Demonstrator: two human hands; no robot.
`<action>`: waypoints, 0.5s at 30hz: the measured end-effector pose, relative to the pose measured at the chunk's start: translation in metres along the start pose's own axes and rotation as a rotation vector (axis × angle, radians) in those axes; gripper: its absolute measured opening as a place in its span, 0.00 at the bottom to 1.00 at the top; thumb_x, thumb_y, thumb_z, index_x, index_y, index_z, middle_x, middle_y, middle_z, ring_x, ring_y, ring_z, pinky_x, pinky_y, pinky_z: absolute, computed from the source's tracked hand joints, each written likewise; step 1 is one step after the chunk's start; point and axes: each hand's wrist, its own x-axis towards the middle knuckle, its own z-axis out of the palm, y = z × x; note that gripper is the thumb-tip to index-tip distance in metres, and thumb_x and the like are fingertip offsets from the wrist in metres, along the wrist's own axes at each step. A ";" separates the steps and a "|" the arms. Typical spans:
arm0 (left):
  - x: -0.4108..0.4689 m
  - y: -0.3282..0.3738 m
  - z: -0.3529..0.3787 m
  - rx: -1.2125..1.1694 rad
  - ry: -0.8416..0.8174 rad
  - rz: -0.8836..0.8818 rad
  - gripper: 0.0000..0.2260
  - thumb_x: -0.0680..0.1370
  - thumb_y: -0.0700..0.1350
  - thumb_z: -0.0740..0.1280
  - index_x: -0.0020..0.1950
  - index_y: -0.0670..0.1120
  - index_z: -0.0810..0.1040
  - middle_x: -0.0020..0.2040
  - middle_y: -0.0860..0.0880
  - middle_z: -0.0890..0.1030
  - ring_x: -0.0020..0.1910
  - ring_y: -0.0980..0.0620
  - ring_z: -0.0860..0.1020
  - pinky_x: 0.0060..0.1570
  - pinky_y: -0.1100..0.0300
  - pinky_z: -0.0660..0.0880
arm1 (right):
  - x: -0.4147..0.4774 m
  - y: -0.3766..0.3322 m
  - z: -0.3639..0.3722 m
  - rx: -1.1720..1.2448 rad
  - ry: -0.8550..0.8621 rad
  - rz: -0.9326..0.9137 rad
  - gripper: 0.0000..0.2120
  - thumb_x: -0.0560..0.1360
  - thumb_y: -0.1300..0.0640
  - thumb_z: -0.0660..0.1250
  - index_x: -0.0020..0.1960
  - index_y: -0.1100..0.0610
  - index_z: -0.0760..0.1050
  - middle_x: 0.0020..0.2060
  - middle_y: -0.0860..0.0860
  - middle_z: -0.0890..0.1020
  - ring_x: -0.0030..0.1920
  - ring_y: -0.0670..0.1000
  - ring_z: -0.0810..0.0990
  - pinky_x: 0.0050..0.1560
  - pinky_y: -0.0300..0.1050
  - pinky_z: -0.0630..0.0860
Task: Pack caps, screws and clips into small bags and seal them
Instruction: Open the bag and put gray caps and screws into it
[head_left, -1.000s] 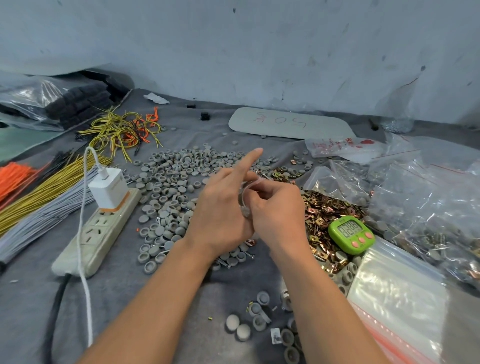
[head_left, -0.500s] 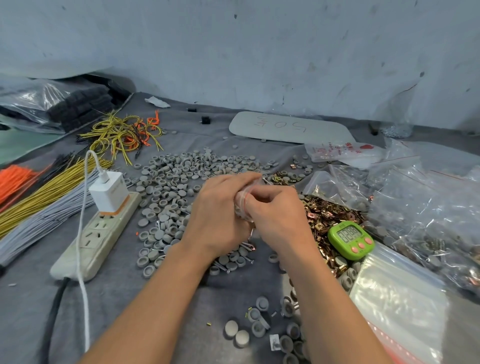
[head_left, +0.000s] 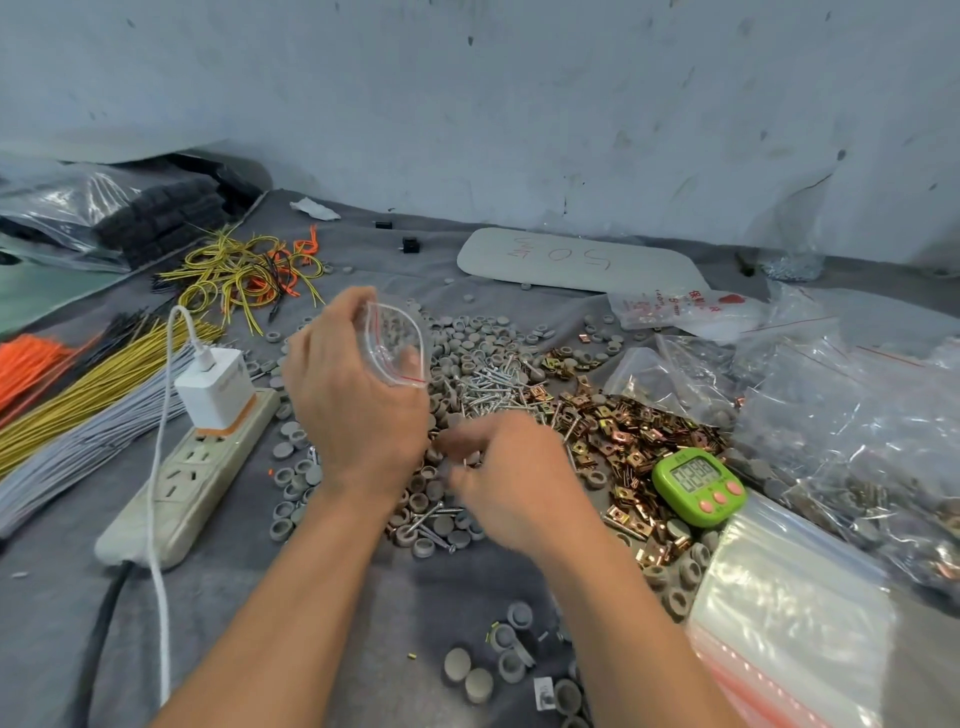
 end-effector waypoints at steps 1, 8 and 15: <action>0.000 0.000 -0.001 0.002 0.006 -0.019 0.25 0.72 0.43 0.77 0.68 0.45 0.75 0.57 0.48 0.82 0.57 0.47 0.74 0.58 0.51 0.71 | -0.001 -0.002 0.005 -0.084 -0.076 -0.013 0.12 0.76 0.56 0.72 0.58 0.46 0.85 0.47 0.46 0.87 0.46 0.46 0.83 0.53 0.37 0.78; 0.000 0.000 0.001 -0.051 -0.034 -0.071 0.22 0.72 0.43 0.76 0.64 0.45 0.75 0.54 0.49 0.81 0.54 0.47 0.74 0.57 0.45 0.72 | 0.001 -0.005 0.013 -0.129 -0.068 0.045 0.08 0.73 0.59 0.73 0.41 0.46 0.83 0.43 0.52 0.86 0.46 0.56 0.85 0.49 0.48 0.83; -0.009 0.004 0.009 -0.072 -0.281 0.066 0.25 0.69 0.45 0.78 0.64 0.48 0.75 0.54 0.51 0.81 0.53 0.49 0.75 0.54 0.57 0.68 | 0.005 0.006 -0.007 0.266 0.433 0.033 0.06 0.74 0.59 0.75 0.44 0.48 0.87 0.34 0.39 0.85 0.37 0.36 0.83 0.39 0.28 0.76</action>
